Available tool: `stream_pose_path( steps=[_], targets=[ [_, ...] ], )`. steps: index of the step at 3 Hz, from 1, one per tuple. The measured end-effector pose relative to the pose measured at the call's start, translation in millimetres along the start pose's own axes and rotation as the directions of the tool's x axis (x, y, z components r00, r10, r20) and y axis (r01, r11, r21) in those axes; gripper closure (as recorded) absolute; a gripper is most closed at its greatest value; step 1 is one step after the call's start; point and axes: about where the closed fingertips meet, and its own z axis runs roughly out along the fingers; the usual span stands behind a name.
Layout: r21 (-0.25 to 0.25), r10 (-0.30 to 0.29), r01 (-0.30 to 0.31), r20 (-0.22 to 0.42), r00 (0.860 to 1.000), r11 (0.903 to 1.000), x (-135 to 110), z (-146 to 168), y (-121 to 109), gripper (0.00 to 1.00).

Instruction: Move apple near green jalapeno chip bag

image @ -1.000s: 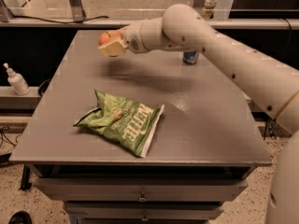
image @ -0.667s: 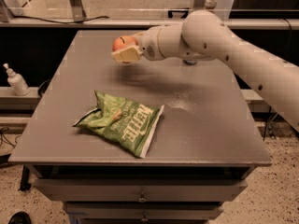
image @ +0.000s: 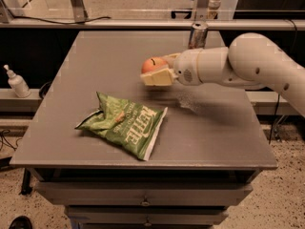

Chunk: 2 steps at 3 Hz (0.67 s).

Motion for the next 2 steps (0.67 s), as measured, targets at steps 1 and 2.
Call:
stream_pose_path(
  steps=[1,2],
  targets=[
    [-0.015,0.017,-0.017,-0.011,1.0,0.9997,29.7,-32.3,17.8,1.0],
    [-0.021,0.031,-0.032,-0.029,0.999,0.9993,55.5,-56.5,28.7,1.0]
  ],
)
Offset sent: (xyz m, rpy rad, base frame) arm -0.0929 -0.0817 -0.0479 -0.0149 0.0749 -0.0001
